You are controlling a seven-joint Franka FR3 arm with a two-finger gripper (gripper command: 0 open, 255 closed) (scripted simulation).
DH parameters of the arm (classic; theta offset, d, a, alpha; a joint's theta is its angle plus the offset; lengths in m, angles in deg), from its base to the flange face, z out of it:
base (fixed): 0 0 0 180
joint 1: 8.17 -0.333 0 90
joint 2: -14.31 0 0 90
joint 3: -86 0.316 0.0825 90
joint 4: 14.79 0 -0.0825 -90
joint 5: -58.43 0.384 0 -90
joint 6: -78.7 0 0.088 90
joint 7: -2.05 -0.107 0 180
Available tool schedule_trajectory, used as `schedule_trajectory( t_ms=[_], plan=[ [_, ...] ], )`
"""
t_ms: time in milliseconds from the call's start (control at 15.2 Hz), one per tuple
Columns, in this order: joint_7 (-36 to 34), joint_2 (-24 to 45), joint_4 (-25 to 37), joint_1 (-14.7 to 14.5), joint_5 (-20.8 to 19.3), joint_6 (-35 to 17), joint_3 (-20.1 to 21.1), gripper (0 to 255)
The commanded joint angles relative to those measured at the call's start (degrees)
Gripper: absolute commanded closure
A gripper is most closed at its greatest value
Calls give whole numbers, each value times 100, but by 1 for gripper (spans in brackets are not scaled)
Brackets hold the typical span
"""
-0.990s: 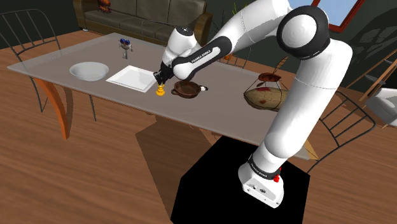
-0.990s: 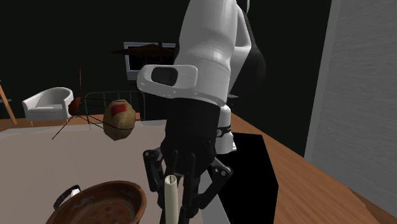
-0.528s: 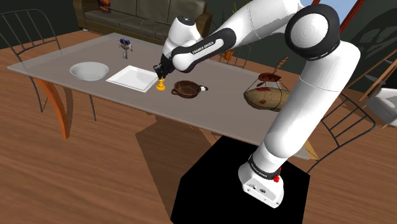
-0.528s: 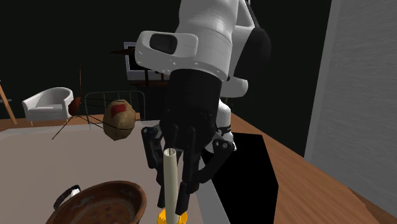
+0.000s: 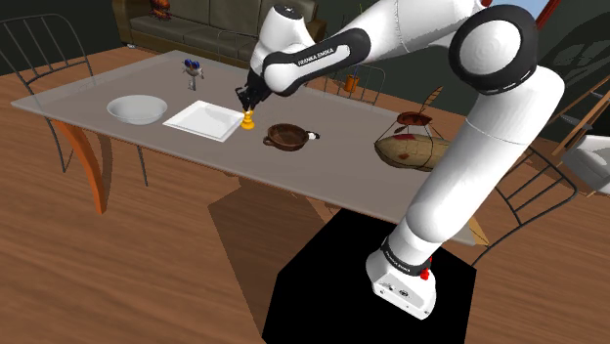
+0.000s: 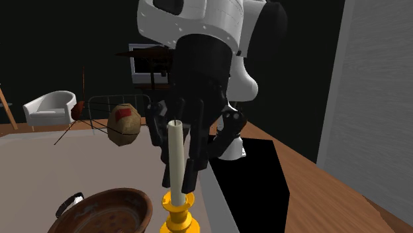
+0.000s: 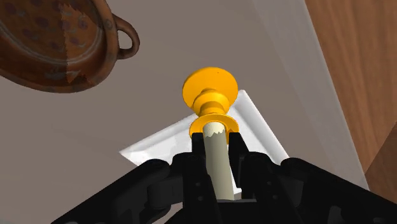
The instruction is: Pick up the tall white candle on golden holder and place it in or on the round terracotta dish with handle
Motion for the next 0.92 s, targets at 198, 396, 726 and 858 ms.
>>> schedule_trajectory(
  t_ms=[198,396,726,858],
  plan=[
    [828,-311,-332,282,471,-88,-218,255],
    [1452,-469,-515,470,803,-143,-413,255],
    [2497,-630,-680,741,1330,-153,-794,255],
    [3022,-662,-697,881,1582,-121,-990,255]
  ],
)
